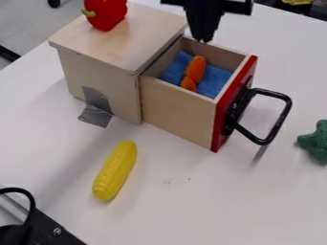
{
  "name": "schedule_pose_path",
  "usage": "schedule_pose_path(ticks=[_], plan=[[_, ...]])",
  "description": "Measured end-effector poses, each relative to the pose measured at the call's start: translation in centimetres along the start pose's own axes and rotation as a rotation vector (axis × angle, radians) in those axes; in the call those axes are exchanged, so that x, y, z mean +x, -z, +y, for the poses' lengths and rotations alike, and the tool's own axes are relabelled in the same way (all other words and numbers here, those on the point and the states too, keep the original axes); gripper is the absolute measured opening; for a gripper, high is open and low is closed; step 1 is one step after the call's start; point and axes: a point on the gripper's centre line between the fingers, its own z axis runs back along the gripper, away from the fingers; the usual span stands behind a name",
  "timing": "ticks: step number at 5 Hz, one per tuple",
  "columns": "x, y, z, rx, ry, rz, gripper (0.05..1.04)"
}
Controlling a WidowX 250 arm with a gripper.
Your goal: Take the thing out of the drawer and put it on the left side of the table
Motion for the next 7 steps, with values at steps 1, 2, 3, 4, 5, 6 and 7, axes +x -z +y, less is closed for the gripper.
schedule_pose_path(ticks=[1,2,3,4,5,6,7], plan=[[0.2,3.1,0.3,0.034,-0.004,0.047,0.448],[0.4,5.1,0.7,0.073,-0.005,0.054,0.769],[0.6,6.8,1.0,0.099,-0.01,0.072,0.994],[1.1,7.5,1.1,0.116,-0.006,0.076,1.0],[1.4,7.4,1.3,0.13,0.006,0.069,1.0],[1.4,8.2,1.6,0.158,0.011,0.081,1.0],[1.9,8.6,1.4,0.174,0.009,0.082,0.967]])
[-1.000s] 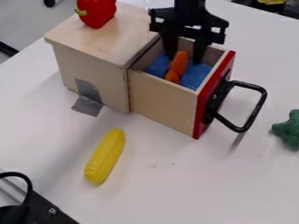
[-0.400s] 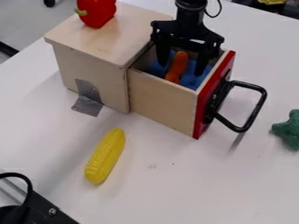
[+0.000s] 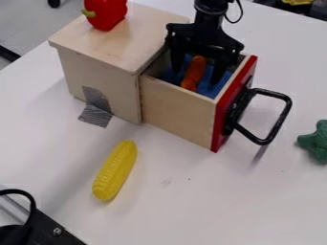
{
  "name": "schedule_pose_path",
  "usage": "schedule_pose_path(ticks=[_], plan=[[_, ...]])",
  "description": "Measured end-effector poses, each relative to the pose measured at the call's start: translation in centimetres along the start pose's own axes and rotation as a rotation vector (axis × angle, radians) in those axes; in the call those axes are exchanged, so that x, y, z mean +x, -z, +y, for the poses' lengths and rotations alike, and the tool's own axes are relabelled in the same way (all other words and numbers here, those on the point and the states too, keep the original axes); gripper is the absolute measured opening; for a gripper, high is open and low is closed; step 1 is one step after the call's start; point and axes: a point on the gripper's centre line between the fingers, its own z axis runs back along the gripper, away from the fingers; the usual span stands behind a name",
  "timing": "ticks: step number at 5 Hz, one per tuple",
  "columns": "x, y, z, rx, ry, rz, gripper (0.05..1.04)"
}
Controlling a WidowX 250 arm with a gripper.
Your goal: Take the thing out of the drawer and put it on the left side of the table
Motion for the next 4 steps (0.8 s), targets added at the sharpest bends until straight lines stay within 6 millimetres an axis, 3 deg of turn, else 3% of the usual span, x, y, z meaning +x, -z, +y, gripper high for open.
schedule_pose_path(ticks=[2,3,4], plan=[[-0.02,-0.01,-0.14,0.009,0.012,-0.009,0.4],[-0.06,0.02,-0.17,0.013,0.019,-0.012,0.288],[-0.11,-0.17,-0.26,0.007,0.015,-0.013,0.272]])
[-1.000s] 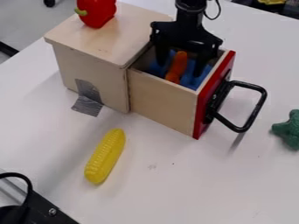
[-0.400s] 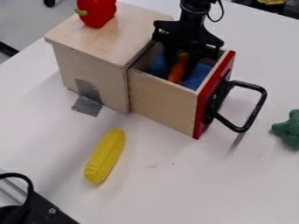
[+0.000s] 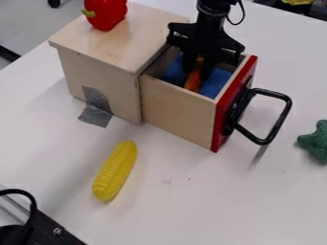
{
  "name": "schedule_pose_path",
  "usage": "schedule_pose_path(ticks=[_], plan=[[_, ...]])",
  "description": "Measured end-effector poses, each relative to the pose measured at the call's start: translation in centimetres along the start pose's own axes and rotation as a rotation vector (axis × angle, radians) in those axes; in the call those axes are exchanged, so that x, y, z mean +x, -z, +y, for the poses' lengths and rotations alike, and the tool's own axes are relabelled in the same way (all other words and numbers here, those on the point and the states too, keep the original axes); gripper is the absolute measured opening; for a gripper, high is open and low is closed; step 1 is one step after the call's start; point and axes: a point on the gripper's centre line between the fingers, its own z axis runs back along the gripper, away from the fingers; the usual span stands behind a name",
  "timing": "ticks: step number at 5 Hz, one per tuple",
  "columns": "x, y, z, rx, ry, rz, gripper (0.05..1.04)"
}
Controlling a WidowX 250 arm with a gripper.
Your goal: Take the thing out of the drawer and put it on the left side of the table
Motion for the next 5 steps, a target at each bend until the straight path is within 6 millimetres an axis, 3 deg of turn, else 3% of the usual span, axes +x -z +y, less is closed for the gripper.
schedule_pose_path(ticks=[1,2,3,4,5], plan=[[-0.1,-2.8,0.0,-0.052,-0.033,-0.039,0.272],[-0.2,-7.7,0.4,-0.128,-0.079,-0.117,0.271],[-0.9,-10.5,0.3,-0.184,-0.079,-0.141,0.271],[-4.3,-11.1,0.7,-0.206,-0.052,-0.11,0.271],[-8.0,-10.5,1.1,-0.197,-0.017,-0.079,0.271]])
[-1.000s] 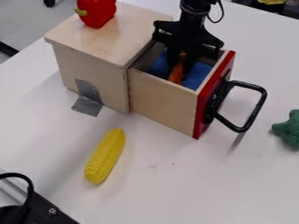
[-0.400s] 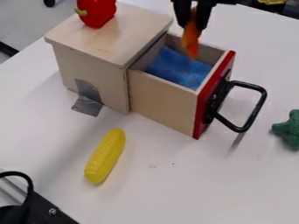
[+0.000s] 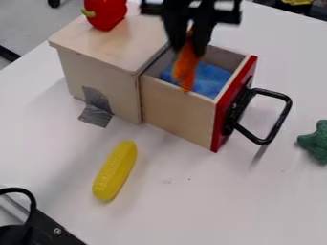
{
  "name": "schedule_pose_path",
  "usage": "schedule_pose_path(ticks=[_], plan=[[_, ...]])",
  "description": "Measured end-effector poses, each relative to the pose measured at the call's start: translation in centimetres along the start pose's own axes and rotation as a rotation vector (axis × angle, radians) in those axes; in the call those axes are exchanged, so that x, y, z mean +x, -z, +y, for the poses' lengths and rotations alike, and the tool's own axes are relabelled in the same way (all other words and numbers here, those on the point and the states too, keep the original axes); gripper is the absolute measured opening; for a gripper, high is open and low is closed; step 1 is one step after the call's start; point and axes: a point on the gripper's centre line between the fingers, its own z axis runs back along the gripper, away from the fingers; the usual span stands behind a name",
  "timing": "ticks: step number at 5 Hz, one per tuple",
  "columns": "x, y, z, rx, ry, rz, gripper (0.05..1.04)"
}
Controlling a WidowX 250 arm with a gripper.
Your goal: Take the thing out of the drawer and put it on the left side of the table
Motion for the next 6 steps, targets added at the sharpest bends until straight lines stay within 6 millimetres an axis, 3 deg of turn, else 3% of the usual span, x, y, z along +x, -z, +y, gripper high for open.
schedule_pose_path(ticks=[2,3,5,6], plan=[[-3.3,3.5,-0.3,0.005,0.034,0.029,0.271],[-5.0,6.6,-0.5,0.001,0.03,0.085,0.271],[-6.3,9.0,-0.8,0.017,0.031,0.145,0.313],[-6.4,9.4,-0.8,0.025,0.029,0.153,0.617]])
